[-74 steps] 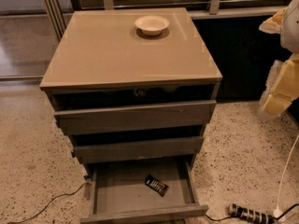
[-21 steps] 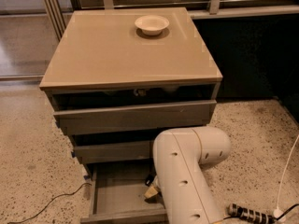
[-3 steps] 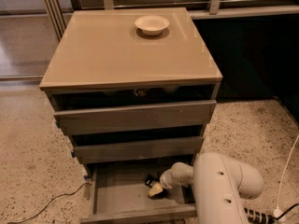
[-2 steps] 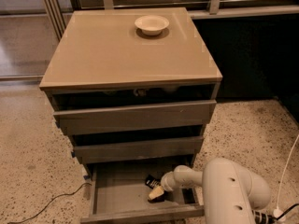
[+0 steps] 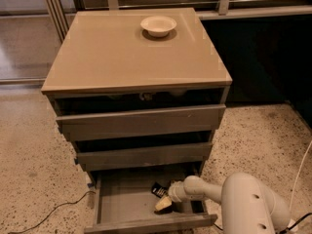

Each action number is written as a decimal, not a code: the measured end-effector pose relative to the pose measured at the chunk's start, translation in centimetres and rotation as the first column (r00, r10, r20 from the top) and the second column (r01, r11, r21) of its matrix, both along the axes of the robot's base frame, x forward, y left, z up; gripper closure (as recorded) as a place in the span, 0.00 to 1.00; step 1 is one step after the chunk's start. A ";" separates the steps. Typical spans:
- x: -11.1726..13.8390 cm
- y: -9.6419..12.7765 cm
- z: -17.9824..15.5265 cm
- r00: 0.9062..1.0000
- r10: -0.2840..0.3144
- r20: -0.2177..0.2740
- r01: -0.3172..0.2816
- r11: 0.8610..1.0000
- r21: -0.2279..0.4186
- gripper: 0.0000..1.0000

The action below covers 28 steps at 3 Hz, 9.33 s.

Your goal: Pick rxbar chocolate from bottom drawer and place on counter

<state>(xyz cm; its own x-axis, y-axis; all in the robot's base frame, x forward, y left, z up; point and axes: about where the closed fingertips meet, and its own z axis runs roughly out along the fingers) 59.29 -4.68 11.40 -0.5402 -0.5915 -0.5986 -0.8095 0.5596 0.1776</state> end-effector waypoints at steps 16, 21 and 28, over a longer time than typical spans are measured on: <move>0.2 -0.4 -0.1 0.981 0.042 0.189 -0.015 0.989 -0.147 0.57; -0.9 -1.0 3.5 0.972 0.082 0.219 -0.049 0.987 -0.150 1.00; -2.5 0.8 14.9 0.961 0.175 0.216 -0.195 0.978 0.074 1.00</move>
Offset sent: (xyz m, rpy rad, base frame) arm -0.0056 0.0113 0.0264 -0.0728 -0.2424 0.0912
